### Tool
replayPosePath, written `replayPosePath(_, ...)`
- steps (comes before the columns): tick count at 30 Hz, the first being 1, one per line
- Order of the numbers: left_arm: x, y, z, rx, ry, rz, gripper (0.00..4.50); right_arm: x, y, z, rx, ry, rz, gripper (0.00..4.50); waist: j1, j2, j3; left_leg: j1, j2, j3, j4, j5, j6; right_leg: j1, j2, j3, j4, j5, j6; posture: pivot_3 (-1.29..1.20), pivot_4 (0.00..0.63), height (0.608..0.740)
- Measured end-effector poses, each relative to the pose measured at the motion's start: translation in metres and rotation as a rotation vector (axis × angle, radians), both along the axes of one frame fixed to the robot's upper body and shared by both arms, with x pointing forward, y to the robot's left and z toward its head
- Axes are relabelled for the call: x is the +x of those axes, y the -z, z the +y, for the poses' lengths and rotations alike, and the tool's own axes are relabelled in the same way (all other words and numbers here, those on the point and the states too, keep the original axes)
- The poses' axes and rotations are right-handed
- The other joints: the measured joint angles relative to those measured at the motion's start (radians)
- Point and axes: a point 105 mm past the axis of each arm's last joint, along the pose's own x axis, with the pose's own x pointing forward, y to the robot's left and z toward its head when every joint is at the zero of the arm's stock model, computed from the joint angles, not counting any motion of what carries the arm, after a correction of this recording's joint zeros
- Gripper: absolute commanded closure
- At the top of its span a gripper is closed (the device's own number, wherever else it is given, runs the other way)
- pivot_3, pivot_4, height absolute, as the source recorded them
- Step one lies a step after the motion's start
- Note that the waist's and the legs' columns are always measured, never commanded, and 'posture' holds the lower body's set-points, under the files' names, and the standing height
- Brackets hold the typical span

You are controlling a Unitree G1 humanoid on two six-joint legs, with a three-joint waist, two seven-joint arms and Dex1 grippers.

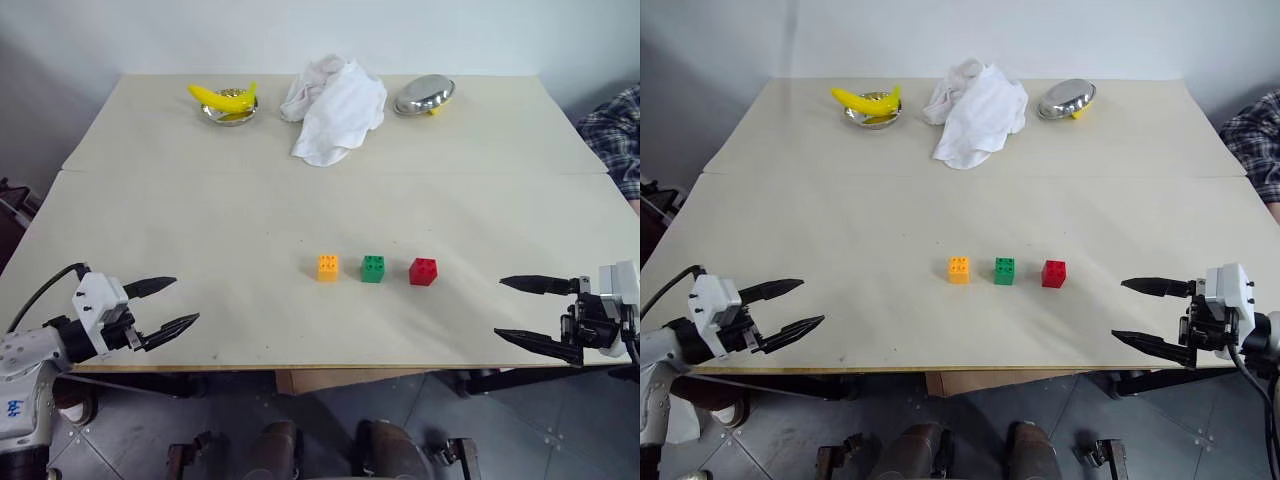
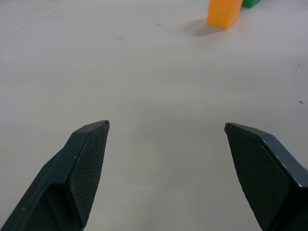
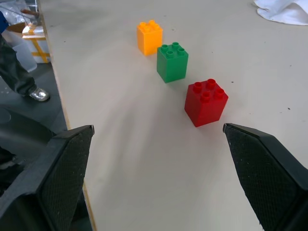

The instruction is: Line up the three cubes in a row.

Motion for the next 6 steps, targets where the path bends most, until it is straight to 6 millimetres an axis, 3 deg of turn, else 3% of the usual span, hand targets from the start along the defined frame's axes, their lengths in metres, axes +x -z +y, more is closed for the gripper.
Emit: replayPosePath(6, 0.012, -0.017, -0.003, 0.011, 0.003, -0.082, 0.42, -0.001, 0.001, -0.006, -0.019, 0.01, -0.002, 0.0, -0.003, 0.001, 0.0, 0.0, 0.001, 0.0, -0.001, -0.001, -0.001, -0.001, 0.001, -0.001, 0.002, 0.0, -0.001, 0.0, 0.15, 0.74)
